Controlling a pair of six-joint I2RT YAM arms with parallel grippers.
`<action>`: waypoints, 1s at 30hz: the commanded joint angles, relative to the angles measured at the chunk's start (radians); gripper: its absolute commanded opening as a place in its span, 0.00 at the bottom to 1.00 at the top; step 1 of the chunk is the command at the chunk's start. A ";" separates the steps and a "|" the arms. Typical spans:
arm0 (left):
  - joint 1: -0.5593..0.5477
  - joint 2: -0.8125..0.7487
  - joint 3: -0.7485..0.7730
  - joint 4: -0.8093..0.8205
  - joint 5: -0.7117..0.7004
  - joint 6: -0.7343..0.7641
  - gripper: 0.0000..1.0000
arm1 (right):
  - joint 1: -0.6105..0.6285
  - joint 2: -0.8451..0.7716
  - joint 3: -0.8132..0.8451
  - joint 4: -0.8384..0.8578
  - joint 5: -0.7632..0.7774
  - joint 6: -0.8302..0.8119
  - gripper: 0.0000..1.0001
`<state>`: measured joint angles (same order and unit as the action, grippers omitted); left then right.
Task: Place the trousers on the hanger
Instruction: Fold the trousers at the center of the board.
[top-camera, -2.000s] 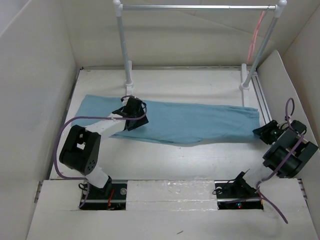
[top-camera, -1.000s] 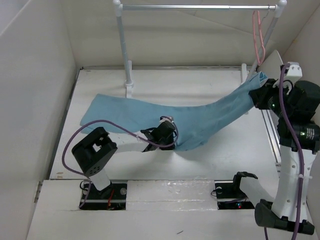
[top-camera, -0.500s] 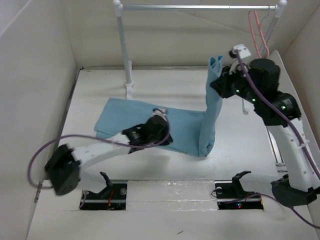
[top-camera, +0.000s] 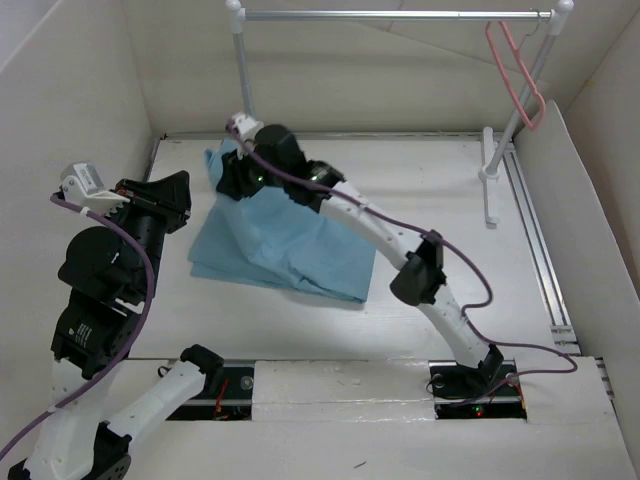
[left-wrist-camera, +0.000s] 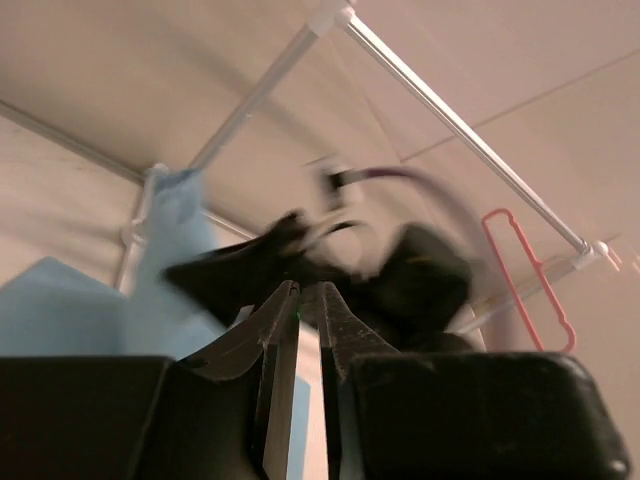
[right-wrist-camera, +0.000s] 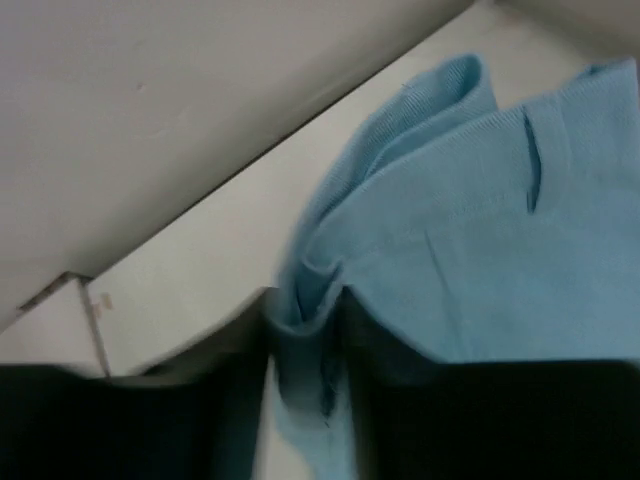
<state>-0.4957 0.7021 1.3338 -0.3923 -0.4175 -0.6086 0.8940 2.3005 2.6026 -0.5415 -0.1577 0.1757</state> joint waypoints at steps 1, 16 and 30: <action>0.002 0.020 0.045 -0.081 -0.090 0.035 0.10 | 0.033 0.146 -0.016 0.247 -0.251 0.178 0.48; 0.012 0.276 -0.379 0.108 -0.086 -0.057 0.50 | -0.102 -0.696 -1.189 0.143 -0.108 -0.096 0.00; 0.704 0.780 -0.668 0.365 0.543 -0.127 0.45 | -0.180 -0.694 -1.723 0.353 -0.105 -0.097 0.00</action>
<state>0.1486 1.4849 0.7261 -0.0326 -0.0181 -0.7120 0.7395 1.6558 0.9195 -0.2520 -0.2790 0.1043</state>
